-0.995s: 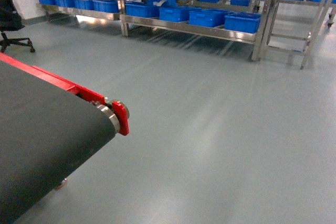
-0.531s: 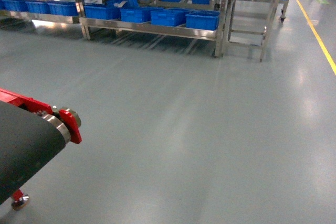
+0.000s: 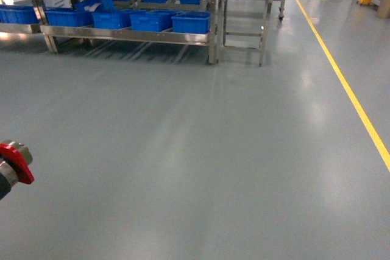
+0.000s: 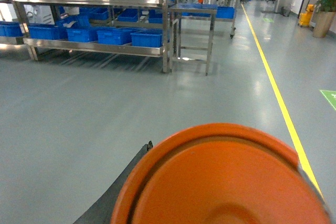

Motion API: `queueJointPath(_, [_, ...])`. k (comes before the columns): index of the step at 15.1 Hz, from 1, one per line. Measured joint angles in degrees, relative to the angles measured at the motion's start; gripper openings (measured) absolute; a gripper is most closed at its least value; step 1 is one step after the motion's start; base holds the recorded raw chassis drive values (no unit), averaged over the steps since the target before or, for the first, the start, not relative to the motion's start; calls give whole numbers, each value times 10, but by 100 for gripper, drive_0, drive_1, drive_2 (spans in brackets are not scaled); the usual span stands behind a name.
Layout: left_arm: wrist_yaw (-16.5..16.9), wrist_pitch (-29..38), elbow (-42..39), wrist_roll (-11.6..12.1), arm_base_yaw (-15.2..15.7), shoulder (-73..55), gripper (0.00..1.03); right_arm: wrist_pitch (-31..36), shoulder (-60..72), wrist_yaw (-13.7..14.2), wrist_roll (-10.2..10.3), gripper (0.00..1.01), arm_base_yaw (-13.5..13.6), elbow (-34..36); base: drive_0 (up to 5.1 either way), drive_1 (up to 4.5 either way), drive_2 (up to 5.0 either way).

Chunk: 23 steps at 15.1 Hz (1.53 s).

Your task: Sort blue parts and orange caps into right shelf containers

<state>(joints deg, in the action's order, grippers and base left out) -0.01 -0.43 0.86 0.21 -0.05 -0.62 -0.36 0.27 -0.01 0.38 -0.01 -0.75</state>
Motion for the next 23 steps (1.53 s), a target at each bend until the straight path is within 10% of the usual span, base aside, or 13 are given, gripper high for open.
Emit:
queueJointPath(9, [0, 0, 0, 0, 0, 0, 43, 0, 0, 0, 0, 44, 0, 0, -159, -159, -159])
queueJointPath(23, [0, 2, 0, 0, -1, 0, 43, 2, 0, 0, 0, 44, 0, 0, -53, 378, -484])
